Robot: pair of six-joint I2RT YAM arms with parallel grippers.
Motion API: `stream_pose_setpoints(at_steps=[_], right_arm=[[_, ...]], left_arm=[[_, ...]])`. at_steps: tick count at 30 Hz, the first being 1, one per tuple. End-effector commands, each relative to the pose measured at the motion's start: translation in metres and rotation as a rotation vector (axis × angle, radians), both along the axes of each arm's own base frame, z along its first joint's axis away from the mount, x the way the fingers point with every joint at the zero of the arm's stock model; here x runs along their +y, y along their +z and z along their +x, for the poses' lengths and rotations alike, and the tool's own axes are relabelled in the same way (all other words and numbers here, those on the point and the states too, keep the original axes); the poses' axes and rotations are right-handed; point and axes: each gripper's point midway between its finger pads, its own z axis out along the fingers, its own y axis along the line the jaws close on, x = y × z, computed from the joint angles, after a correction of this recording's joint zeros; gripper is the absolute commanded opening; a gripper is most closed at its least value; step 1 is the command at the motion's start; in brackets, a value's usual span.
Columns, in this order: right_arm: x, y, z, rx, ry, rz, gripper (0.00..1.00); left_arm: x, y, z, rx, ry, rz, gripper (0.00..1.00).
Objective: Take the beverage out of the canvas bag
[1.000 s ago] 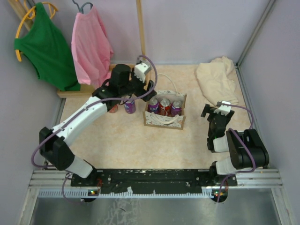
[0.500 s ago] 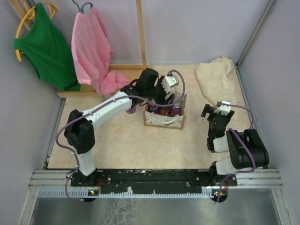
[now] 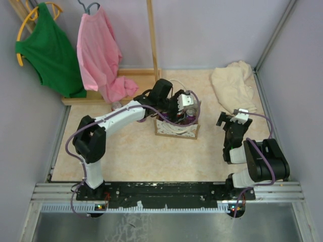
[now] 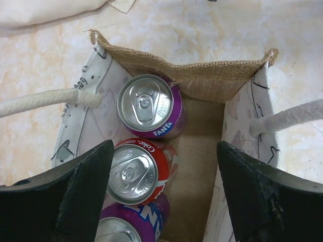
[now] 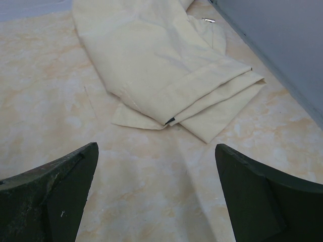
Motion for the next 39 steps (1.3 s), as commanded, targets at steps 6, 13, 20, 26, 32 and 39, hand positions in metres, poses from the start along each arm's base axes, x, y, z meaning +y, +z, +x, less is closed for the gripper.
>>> stream_pose_setpoints(at_steps=[6, 13, 20, 26, 32, 39], right_arm=[[0.000, 0.015, 0.005, -0.052, -0.008, -0.008, 0.99], [0.000, 0.015, 0.005, -0.052, -0.008, -0.007, 0.99], [0.000, 0.014, 0.005, -0.051, -0.008, -0.008, 0.99], [0.000, 0.015, 0.005, -0.052, -0.008, -0.007, 0.99], [0.000, 0.014, 0.005, -0.051, -0.007, -0.008, 0.99], [0.000, 0.015, 0.005, -0.051, -0.008, -0.008, 0.99]], left_arm=[[-0.019, -0.005, -0.001, -0.066, -0.131, -0.035, 0.95], [-0.028, -0.007, 0.002, -0.048, -0.152, -0.040, 0.96], [-0.038, -0.011, 0.015, -0.055, -0.147, -0.036, 0.96], [-0.042, -0.011, 0.019, -0.059, -0.148, -0.040, 0.96], [-0.042, -0.022, 0.015, -0.026, -0.163, -0.031, 0.93], [-0.046, -0.032, 0.009, 0.017, -0.182, -0.041, 0.92]])
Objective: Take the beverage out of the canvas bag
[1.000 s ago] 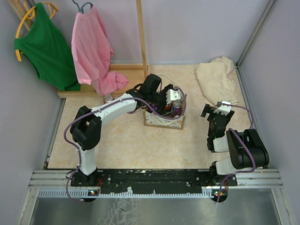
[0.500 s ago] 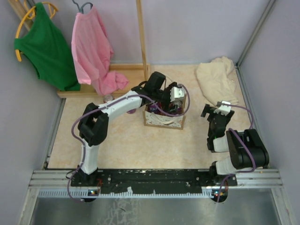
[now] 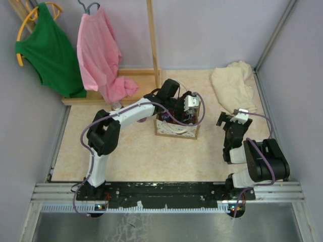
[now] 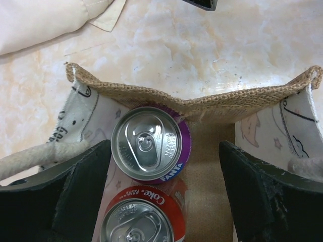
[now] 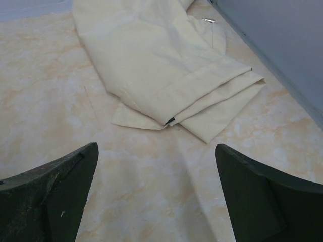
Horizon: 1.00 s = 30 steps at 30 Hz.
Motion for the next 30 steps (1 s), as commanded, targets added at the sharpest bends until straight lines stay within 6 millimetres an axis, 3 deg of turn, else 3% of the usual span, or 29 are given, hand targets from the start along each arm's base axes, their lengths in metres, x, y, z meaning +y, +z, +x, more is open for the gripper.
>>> stream_pose_setpoints(at_steps=[1, 13, 24, 27, 30], right_arm=[[0.000, 0.014, 0.005, -0.051, -0.007, -0.007, 0.99], [0.000, 0.014, 0.005, -0.050, -0.008, -0.008, 0.99], [0.000, 0.014, 0.005, -0.051, -0.008, -0.008, 0.99], [0.000, 0.014, 0.005, -0.050, -0.008, -0.009, 0.99], [0.000, 0.014, 0.005, -0.050, -0.007, -0.008, 0.99]], left_arm=[[-0.011, 0.001, -0.006, 0.025, -0.049, -0.030, 0.92], [-0.018, -0.014, -0.007, 0.071, -0.072, -0.021, 0.90], [-0.009, -0.040, -0.001, 0.092, -0.019, 0.055, 0.85], [-0.007, -0.041, 0.000, 0.087, -0.012, 0.064, 0.77], [-0.008, -0.039, 0.001, 0.083, -0.011, 0.055, 0.58]])
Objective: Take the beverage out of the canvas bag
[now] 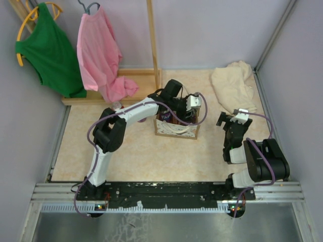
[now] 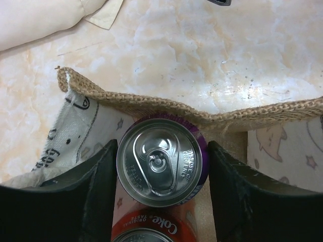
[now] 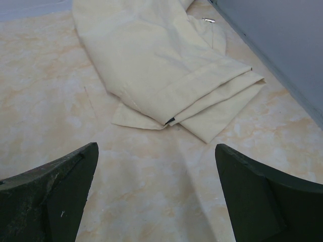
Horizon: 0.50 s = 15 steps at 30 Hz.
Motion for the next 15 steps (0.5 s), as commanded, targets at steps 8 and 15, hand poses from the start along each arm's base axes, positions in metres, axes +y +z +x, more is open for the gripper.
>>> stream_pose_setpoints(at_steps=[8, 15], right_arm=[[0.000, 0.015, 0.005, -0.052, -0.008, -0.008, 0.99], [0.000, 0.015, 0.006, -0.053, -0.008, -0.008, 0.99]], left_arm=[[0.003, -0.014, 0.006, 0.031, 0.063, 0.049, 0.00], [0.008, 0.018, 0.028, -0.042, 0.188, 0.026, 0.00]])
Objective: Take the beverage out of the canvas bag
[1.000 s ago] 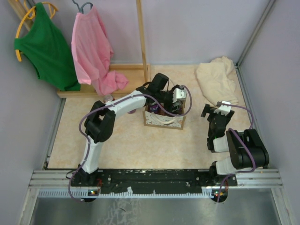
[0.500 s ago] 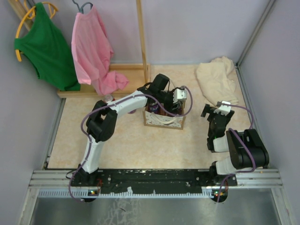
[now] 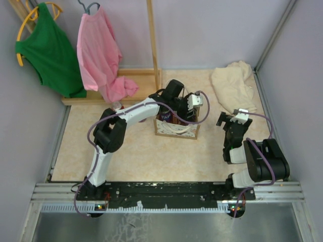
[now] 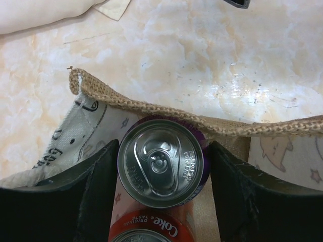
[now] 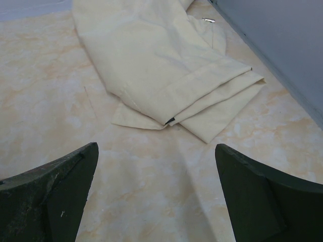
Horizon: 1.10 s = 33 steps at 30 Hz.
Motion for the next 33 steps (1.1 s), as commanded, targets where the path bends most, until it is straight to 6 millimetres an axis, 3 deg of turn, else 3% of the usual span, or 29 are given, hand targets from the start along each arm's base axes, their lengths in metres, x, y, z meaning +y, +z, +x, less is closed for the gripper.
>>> stream_pose_setpoints(at_steps=[1, 16, 25, 33], right_arm=[[0.000, 0.015, 0.005, -0.053, -0.008, -0.008, 0.99], [0.000, 0.015, 0.005, -0.052, -0.008, -0.008, 0.99], [0.000, 0.014, 0.005, -0.051, -0.008, -0.007, 0.99], [0.000, 0.015, 0.005, -0.052, -0.008, -0.007, 0.99]], left_arm=[[0.005, 0.026, 0.021, -0.062, 0.113, -0.001, 0.00], [0.012, 0.127, 0.034, -0.197, 0.232, -0.160, 0.00], [0.025, 0.166, 0.032, -0.274, 0.275, -0.219, 0.00], [0.048, 0.195, 0.035, -0.312, 0.374, -0.189, 0.00]])
